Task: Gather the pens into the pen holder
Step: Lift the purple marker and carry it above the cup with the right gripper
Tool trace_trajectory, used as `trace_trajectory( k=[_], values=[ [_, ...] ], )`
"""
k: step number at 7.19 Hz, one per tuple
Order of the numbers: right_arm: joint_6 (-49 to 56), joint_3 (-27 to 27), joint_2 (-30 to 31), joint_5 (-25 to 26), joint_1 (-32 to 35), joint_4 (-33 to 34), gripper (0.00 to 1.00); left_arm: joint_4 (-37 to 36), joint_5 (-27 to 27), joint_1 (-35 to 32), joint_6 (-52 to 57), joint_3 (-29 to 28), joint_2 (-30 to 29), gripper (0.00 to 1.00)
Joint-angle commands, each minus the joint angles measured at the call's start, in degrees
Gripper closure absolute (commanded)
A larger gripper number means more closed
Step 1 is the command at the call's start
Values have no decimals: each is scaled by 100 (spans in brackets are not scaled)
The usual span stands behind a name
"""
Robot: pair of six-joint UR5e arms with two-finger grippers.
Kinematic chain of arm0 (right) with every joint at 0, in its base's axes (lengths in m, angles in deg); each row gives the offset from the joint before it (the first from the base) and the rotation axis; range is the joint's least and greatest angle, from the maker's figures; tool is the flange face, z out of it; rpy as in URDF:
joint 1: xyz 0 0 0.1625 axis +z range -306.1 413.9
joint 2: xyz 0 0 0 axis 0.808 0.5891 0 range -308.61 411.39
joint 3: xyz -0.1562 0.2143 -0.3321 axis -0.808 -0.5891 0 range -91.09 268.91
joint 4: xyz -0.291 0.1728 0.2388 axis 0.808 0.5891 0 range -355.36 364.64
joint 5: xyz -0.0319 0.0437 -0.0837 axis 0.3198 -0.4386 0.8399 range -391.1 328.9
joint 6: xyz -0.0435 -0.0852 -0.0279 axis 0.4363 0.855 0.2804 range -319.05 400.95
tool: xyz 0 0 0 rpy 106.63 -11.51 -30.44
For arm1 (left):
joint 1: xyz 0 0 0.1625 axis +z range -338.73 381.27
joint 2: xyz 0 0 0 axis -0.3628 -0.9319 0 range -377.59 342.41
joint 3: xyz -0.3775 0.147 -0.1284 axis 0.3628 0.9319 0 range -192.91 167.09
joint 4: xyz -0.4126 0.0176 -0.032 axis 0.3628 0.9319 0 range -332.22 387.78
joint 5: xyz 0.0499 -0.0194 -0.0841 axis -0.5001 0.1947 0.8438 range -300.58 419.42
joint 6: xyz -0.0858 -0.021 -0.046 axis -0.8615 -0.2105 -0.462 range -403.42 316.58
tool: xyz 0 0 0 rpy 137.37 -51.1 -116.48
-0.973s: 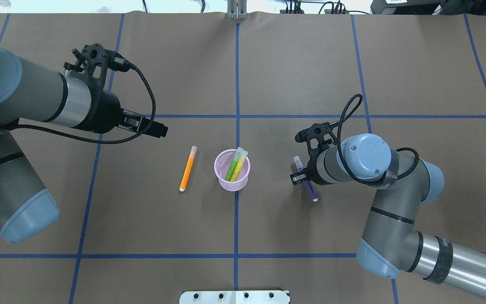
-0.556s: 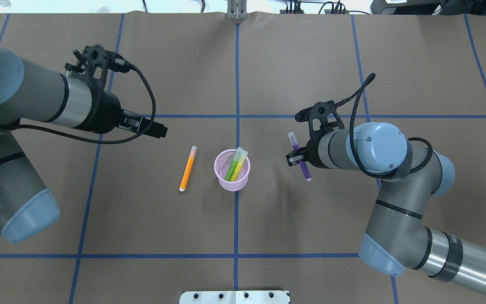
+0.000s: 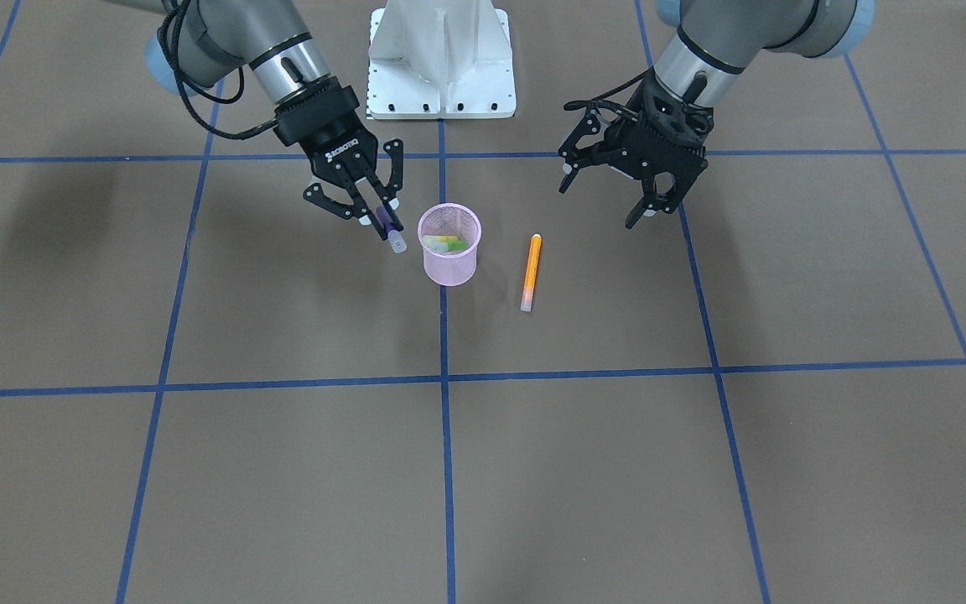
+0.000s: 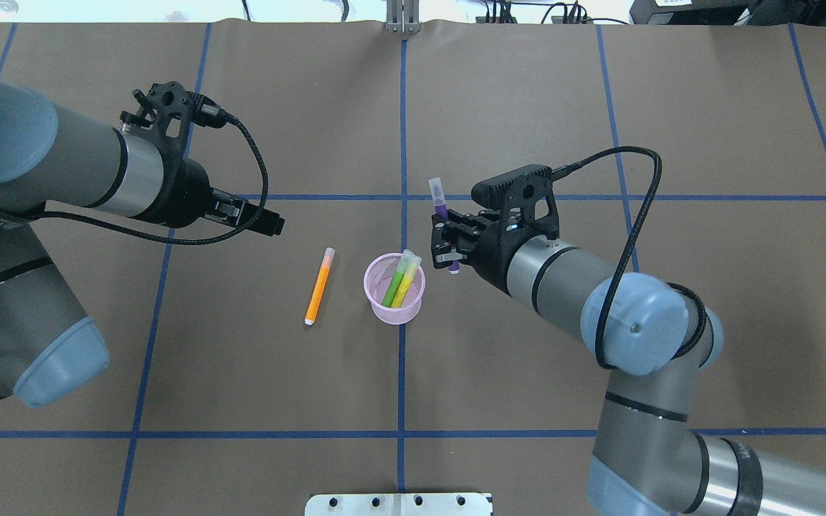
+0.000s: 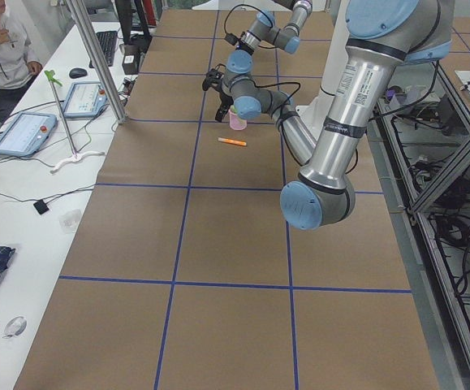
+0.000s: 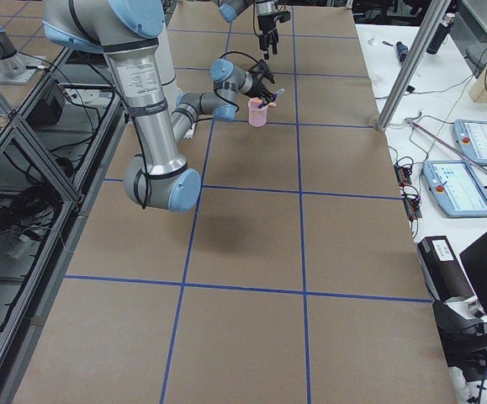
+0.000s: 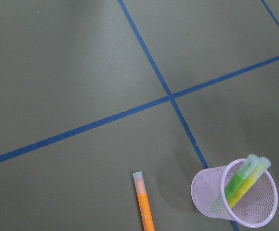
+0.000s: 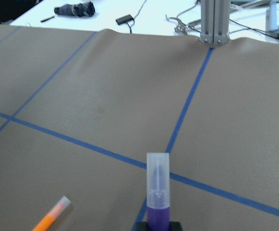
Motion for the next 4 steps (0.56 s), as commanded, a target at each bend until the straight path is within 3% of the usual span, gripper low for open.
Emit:
trace_trajectory(
  k=[1, 3, 4],
  values=[
    [-77, -311, -191, 1524, -885, -946, 100, 9, 16, 9, 3, -92, -9, 0],
    [-34, -961, -358, 1995, -985, -1581, 100, 9, 16, 1, 3, -92, 0, 0],
    [-34, -1068, -419, 2118, -985, -1592, 100, 9, 16, 1, 3, -92, 8, 0]
  ],
)
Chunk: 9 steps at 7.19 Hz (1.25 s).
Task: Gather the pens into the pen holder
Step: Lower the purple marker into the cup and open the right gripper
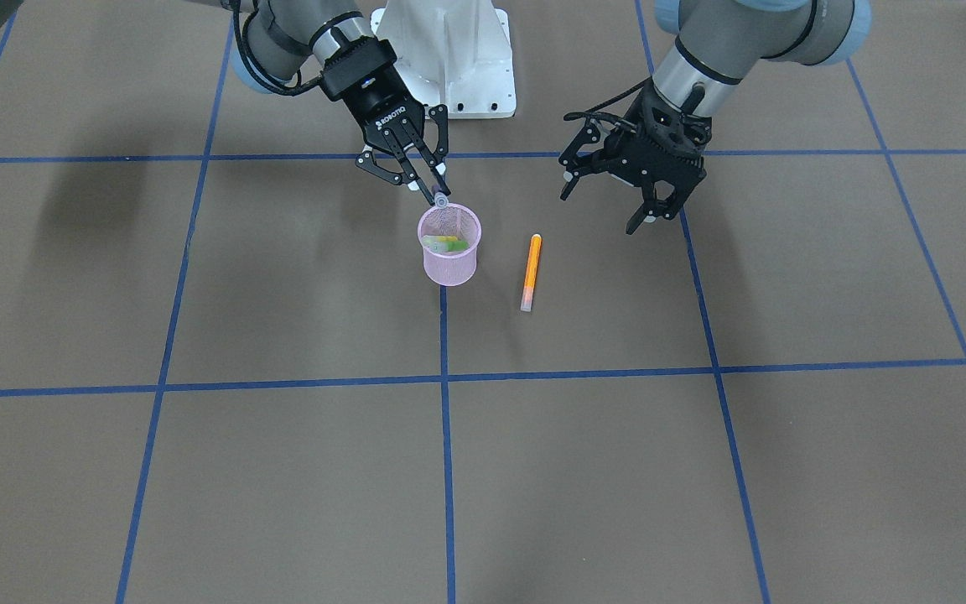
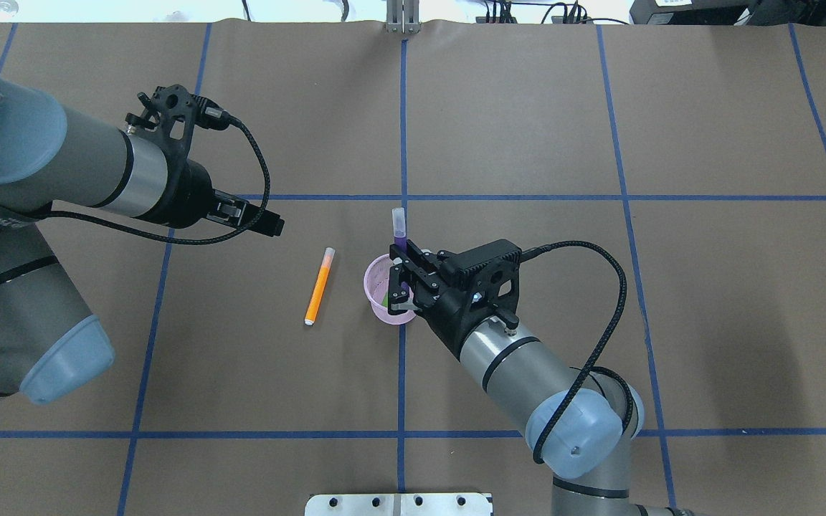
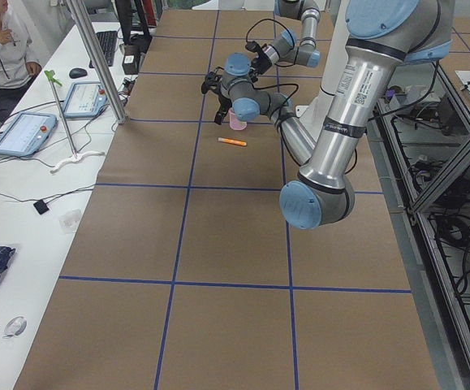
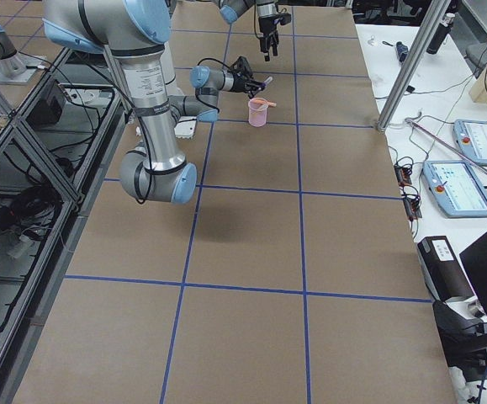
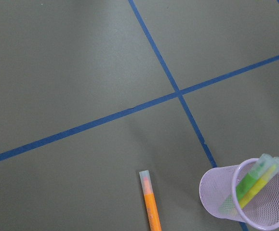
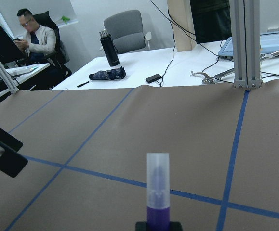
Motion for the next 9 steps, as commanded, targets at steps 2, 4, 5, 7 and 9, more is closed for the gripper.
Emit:
trace_trajectory(
  k=[2, 4, 5, 7, 9],
  values=[
    [20, -398, -263, 265, -35, -145, 100, 1, 1, -1, 0, -2, 27, 0],
    [29, -521, -342, 344, -18, -119, 100, 1, 1, -1, 0, -10, 36, 0],
    [29, -531, -343, 362, -18, -119, 100, 1, 1, 8, 0, -10, 36, 0],
    [20, -540, -352, 379, -18, -119, 42, 9, -17, -1, 0, -45, 27, 0],
    [-32, -540, -508, 379, -9, -119, 2, 36, -26, 8, -9, -89, 18, 0]
  ],
)
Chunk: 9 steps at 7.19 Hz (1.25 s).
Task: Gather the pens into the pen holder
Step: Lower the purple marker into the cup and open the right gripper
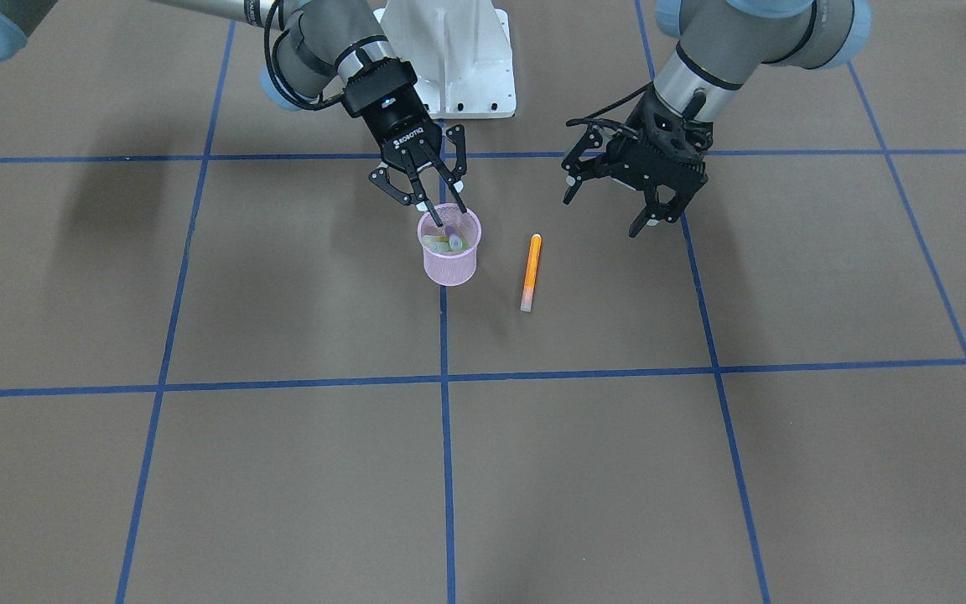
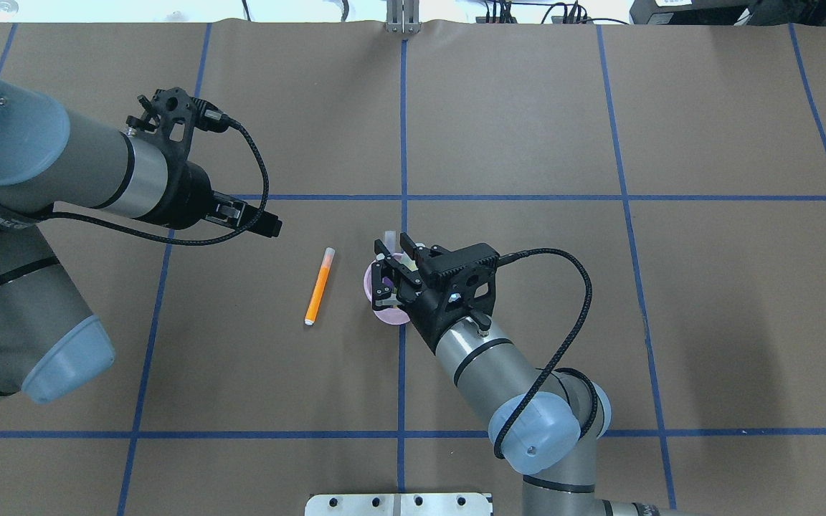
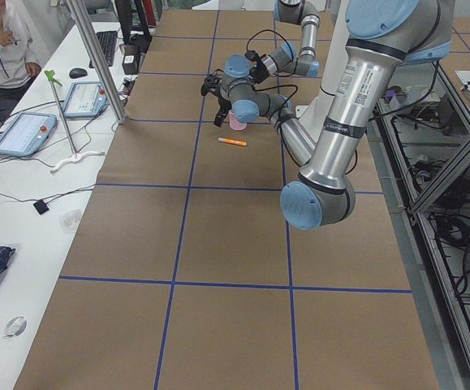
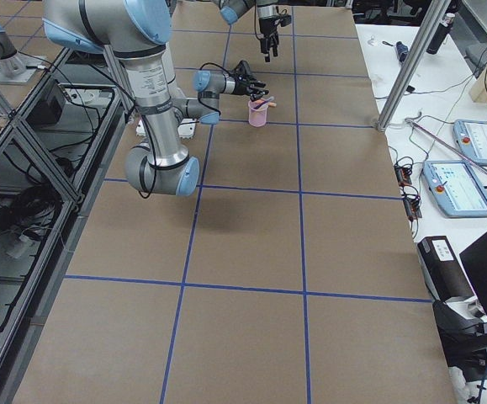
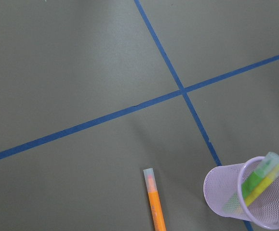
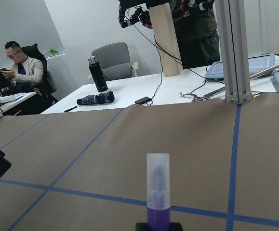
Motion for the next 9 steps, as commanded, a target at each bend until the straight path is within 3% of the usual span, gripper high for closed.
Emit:
trace_trajectory(
  k=[1, 2, 3, 4, 5, 6, 7, 8, 9],
  values=[
    [-51, -2, -171, -7, 23, 35, 2, 14, -8, 3, -21, -22, -4, 0],
    [-52, 77, -197, -68, 76, 44, 2, 22, -8, 11, -47, -75, -4, 0],
    [-130, 86, -215, -442, 268, 53, 2, 22, -17, 38, -47, -145, -4, 0],
    [-305, 86, -163, -1020, 557, 114, 2, 22, -17, 116, -47, -180, -4, 0],
    [-646, 182, -163, -1531, 855, 602, 2, 22, -95, 256, -56, -215, -4, 0],
    [-962, 479, -145, -2389, 1285, 1416, 2, 14, -470, 458, -134, -277, -4, 0],
    [-1079, 821, -119, -3528, 1872, 2633, 1, 14, -831, 651, -205, -399, -30, 0],
    [-1045, 1068, -119, -4340, 2435, 3751, 1, 14, -921, 766, -336, -557, -74, 0],
    [-958, 1088, -84, -5262, 3006, 4214, 1, 22, -1044, 924, -598, -733, -152, 0]
  ],
)
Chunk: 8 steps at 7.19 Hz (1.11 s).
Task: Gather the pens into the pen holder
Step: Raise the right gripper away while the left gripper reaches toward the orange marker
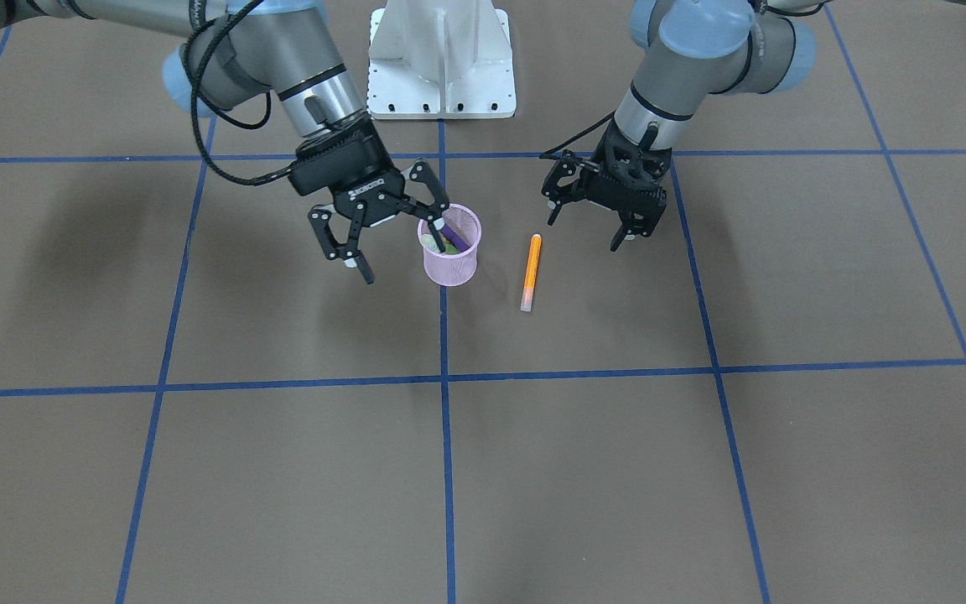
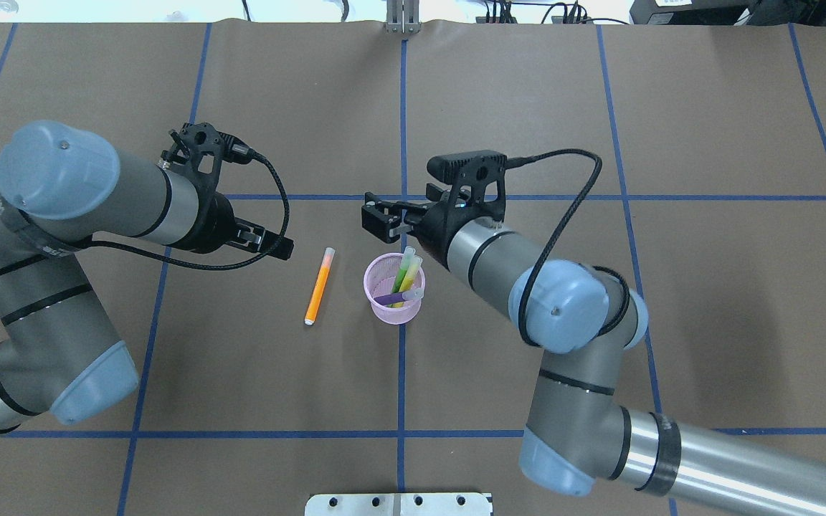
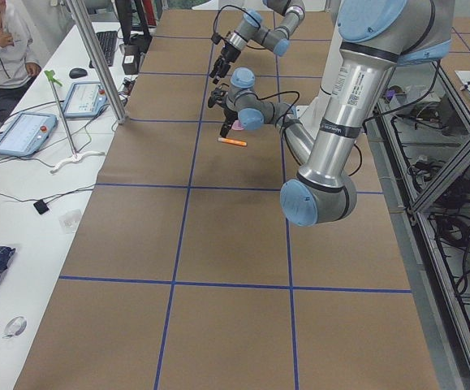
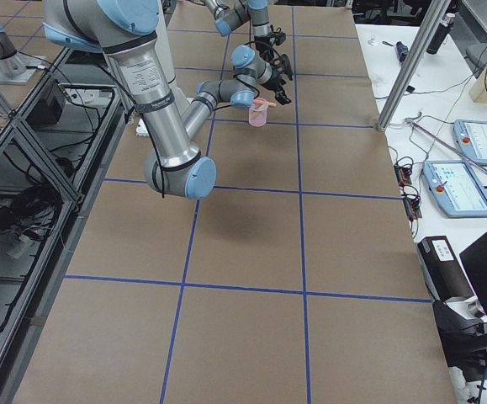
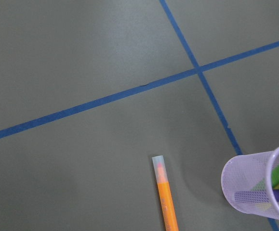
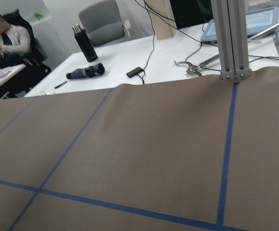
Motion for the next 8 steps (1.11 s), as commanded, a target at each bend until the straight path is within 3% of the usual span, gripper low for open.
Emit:
trace_trajectory(
  k=[1, 3, 5, 8],
  values=[
    [327, 157, 214, -1994, 1268, 942, 1, 7, -476, 294, -535, -404, -200, 0],
    [1389, 166, 732, -2931, 2078, 934, 1, 6, -549, 339, -599, -913, -516, 0],
    [1981, 166, 1094, -2995, 2362, 863, 1, 7, -576, 443, -547, -1257, -789, 1],
    [2061, 158, 1208, -3031, 2442, 863, 1, 7, -576, 506, -537, -1487, -939, 40]
  ],
)
